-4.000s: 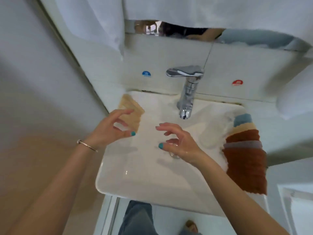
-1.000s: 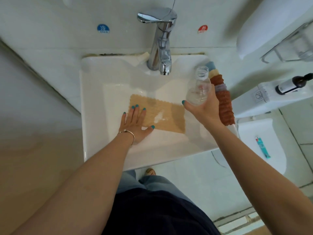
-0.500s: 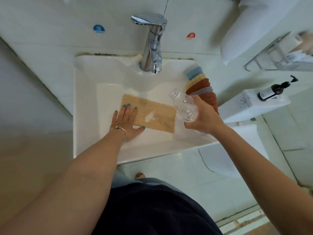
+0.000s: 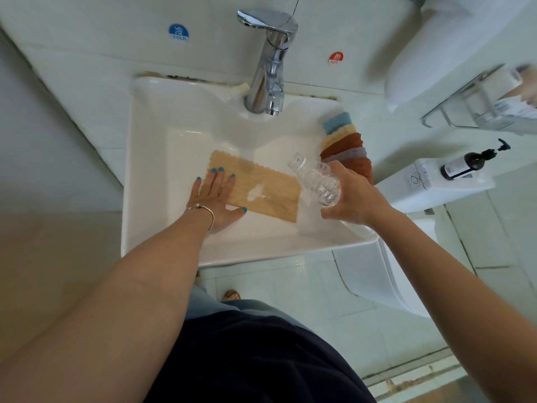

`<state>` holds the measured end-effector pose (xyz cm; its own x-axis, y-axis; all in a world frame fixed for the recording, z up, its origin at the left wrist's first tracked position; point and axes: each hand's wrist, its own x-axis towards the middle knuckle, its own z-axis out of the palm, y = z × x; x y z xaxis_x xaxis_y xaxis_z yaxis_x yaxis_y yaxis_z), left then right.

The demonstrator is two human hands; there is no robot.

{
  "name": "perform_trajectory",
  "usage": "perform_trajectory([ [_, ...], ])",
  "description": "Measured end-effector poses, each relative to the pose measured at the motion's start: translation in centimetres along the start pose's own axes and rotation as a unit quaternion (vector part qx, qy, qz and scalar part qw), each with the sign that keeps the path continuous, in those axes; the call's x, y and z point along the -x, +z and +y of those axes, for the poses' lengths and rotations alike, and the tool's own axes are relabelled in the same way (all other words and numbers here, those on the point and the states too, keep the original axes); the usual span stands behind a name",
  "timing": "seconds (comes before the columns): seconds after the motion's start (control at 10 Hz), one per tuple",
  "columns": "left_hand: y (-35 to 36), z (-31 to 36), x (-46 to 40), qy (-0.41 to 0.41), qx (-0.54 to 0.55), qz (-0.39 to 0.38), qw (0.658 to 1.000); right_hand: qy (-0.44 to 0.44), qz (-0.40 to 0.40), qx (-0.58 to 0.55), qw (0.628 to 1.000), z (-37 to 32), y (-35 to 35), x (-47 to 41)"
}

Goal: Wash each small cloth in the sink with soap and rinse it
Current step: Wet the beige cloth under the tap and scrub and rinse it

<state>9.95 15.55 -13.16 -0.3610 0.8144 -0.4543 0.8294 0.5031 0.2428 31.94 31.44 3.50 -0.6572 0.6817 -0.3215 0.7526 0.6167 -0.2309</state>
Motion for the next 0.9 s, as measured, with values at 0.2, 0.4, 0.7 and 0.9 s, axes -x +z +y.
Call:
perform_trajectory([
  [0.2,0.1,-0.1,-0.1,0.002,0.003,-0.002,1.000,0.002,-0.011,0.025,1.000,0.1,-0.3,-0.2],
  [0.4,0.3,-0.1,-0.2,0.003,0.001,0.004,1.000,0.006,-0.025,0.048,0.998,-0.1,-0.8,-0.5],
  [0.7,0.3,-0.2,-0.1,0.005,-0.004,0.000,1.000,-0.001,-0.035,0.071,0.997,0.1,-1.1,-0.8],
  [0.9,0.1,-0.2,0.0,0.007,0.001,-0.005,1.000,0.000,-0.040,0.083,0.996,0.1,-1.1,-0.7],
])
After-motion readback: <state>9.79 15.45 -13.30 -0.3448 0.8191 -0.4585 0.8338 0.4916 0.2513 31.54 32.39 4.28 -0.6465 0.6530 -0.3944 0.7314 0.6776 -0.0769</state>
